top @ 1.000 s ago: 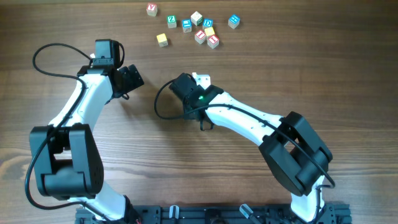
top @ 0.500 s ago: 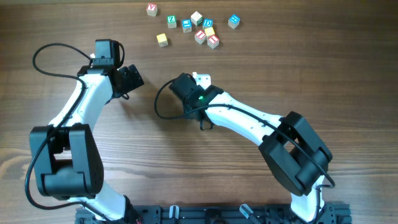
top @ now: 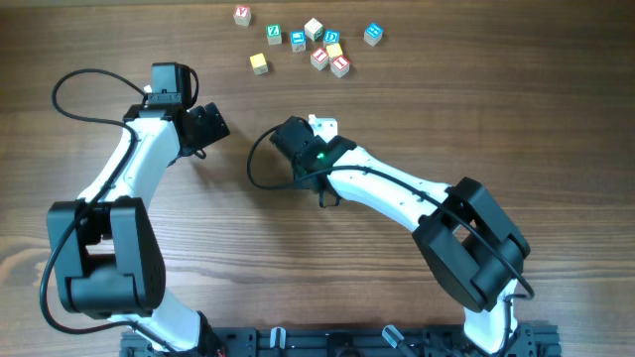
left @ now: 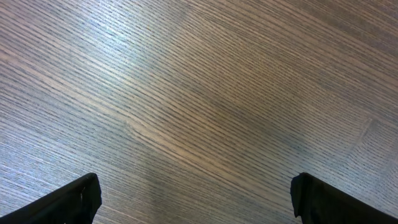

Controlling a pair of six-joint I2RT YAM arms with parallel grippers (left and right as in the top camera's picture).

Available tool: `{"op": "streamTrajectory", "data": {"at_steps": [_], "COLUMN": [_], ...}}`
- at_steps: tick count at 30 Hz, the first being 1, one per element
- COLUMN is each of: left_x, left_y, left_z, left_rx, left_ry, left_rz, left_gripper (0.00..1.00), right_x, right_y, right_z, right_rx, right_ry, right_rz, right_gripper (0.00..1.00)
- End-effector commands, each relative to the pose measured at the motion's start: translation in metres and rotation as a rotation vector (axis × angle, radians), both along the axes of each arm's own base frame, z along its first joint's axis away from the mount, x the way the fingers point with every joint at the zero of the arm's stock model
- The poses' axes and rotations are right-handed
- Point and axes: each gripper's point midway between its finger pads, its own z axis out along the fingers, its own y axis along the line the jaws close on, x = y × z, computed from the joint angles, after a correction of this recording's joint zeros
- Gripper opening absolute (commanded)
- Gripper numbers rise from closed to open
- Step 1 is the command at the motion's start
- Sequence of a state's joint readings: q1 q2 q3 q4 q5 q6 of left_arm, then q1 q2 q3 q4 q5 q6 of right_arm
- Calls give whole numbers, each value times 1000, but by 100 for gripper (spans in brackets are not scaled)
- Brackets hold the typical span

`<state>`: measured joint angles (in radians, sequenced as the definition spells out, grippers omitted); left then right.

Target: Form a circle

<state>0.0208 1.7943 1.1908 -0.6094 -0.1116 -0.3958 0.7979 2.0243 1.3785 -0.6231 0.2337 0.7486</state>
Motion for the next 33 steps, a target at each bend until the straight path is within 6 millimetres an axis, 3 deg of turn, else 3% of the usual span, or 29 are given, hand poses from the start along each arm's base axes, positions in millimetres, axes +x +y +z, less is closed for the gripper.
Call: {"op": "streamTrajectory", "data": {"at_steps": [1, 6, 10, 12, 15, 17, 20, 23, 27, 33], "left_x": [3, 3, 3, 3, 3, 3, 3, 3, 3, 3], "left_y": [4, 4, 4, 4, 4, 4, 4, 4, 4, 4], "left_z": [9, 9, 9, 9, 9, 9, 9, 9, 9, 9], "left_rx": [6, 6, 7, 6, 6, 7, 6, 6, 7, 7], "left_ry": [-25, -25, -25, -25, -25, -25, -25, -25, -25, -25], "left_rz": [17, 17, 17, 17, 17, 17, 17, 17, 17, 17], "left_gripper": [100, 100, 100, 100, 100, 100, 100, 100, 100, 100], "right_x": [-1, 5, 17, 29, 58, 71, 80, 72, 33, -8], "right_y": [-7, -3, 3, -1, 1, 4, 10, 3, -23, -28], "right_z": [-9, 0, 31, 63, 139, 174, 193, 182, 118, 43], "right_rx": [-31, -21, -3, 15, 95, 159, 223, 200, 77, 98], "right_ry": [1, -26, -76, -92, -141, -177, -205, -153, 70, 250], "right_rz": [-21, -6, 42, 33, 88, 101, 115, 88, 23, -14], "right_gripper": [43, 47, 43, 36, 24, 19, 5, 4, 4, 4]}}
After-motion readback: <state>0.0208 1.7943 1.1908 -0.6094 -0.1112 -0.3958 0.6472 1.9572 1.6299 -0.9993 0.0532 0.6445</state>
